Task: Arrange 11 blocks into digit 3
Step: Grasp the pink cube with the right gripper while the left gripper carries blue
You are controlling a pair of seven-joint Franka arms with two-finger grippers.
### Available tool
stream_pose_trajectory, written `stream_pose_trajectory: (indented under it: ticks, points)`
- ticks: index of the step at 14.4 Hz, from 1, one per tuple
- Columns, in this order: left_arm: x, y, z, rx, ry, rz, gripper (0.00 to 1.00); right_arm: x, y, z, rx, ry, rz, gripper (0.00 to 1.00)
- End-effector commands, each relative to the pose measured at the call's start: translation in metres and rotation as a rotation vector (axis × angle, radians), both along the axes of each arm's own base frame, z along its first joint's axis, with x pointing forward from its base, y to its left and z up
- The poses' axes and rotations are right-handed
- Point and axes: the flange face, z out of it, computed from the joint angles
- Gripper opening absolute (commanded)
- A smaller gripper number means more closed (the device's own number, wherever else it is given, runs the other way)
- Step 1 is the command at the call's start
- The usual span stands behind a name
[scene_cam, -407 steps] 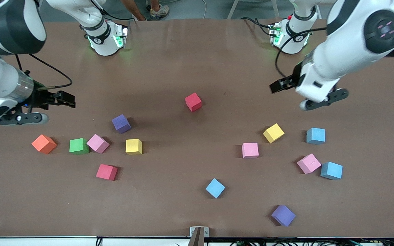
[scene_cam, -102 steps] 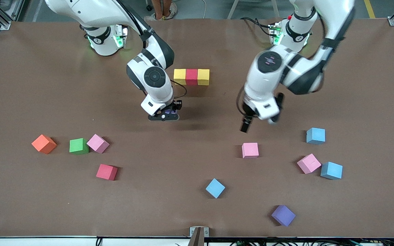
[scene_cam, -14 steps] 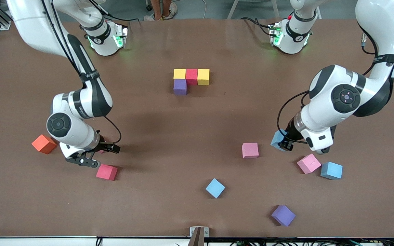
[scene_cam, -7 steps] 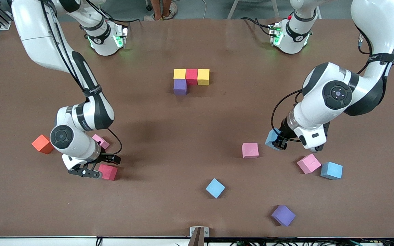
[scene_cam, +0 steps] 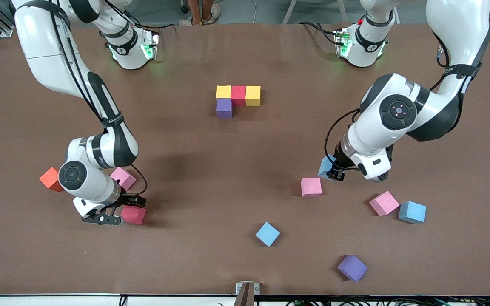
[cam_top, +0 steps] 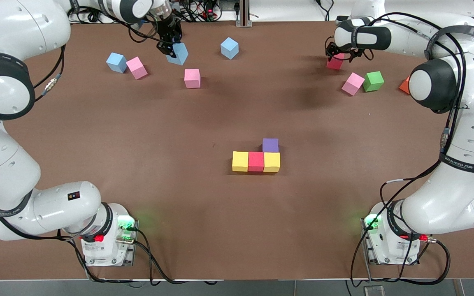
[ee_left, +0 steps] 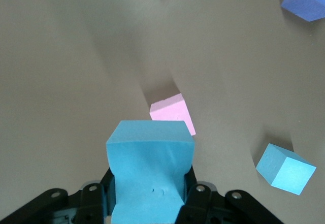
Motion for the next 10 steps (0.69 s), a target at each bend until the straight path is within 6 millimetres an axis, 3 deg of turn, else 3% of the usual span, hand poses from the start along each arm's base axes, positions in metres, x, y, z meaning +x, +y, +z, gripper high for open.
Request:
stream_pose_trajectory:
  ticks: [1, 6, 10]
  points:
    - [-0.003, -0.015, -0.003, -0.002, 0.030, 0.071, 0.21, 0.013, -0.005, -0.003, -0.001, -0.024, 0.013, 1.00]
    - [0.004, -0.028, -0.019, -0.029, 0.074, 0.229, 0.21, 0.016, -0.001, -0.008, 0.002, -0.042, 0.013, 1.00]
    - [-0.001, -0.038, -0.023, -0.028, 0.085, 0.241, 0.21, 0.021, 0.003, -0.002, 0.042, -0.054, -0.015, 1.00]
